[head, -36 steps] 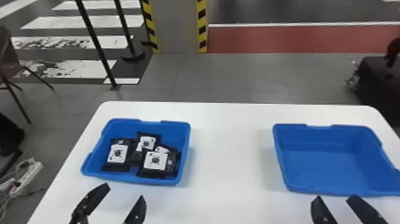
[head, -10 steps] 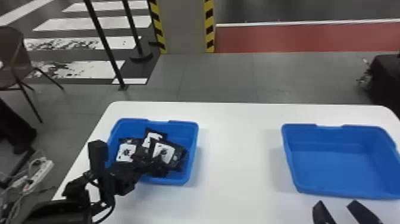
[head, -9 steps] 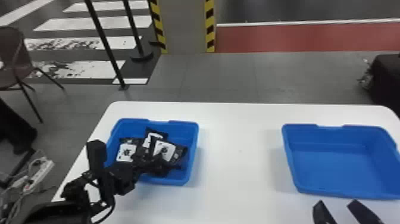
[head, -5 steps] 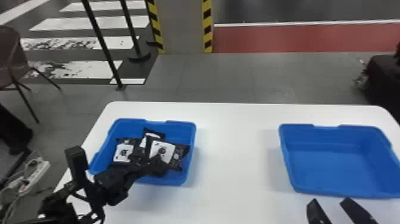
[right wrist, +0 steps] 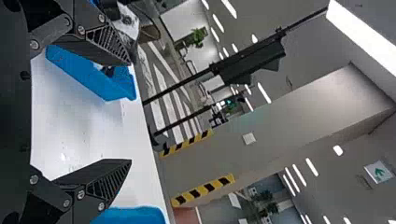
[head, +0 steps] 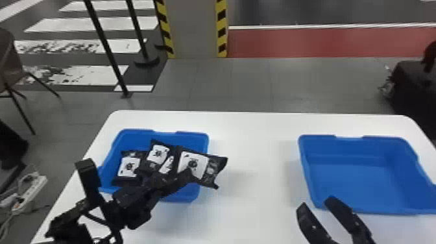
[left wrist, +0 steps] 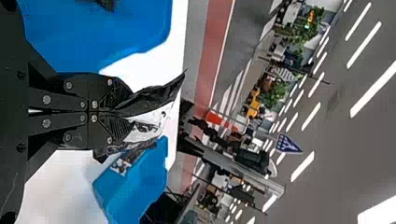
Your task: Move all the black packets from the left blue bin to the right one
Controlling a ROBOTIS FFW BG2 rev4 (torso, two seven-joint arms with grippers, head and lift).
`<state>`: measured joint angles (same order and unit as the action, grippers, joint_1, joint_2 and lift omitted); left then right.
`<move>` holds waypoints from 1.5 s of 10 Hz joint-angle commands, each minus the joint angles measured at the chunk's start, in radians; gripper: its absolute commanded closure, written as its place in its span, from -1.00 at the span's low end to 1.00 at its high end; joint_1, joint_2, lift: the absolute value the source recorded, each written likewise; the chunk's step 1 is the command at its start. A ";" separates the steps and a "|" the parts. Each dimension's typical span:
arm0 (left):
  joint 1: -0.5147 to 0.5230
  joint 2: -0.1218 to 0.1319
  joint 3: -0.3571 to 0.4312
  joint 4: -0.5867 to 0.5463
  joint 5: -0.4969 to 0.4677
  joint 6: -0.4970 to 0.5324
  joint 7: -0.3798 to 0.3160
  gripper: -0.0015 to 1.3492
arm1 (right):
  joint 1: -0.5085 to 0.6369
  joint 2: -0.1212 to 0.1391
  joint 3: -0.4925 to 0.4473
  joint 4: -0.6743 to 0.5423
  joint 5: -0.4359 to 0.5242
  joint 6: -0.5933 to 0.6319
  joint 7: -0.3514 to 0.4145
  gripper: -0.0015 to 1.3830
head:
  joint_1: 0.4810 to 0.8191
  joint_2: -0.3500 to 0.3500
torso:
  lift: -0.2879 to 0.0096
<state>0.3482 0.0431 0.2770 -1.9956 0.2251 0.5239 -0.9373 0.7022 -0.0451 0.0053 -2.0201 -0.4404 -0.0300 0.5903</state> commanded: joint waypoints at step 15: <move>-0.199 0.014 -0.314 0.242 0.108 0.033 -0.043 0.76 | -0.324 0.005 0.078 0.254 -0.083 0.047 0.120 0.85 | 0.27 -0.15 | 0.20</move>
<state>0.1513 0.0567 -0.0367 -1.7536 0.3329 0.5561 -0.9805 0.3785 -0.0403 0.0828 -1.7669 -0.5260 0.0342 0.7100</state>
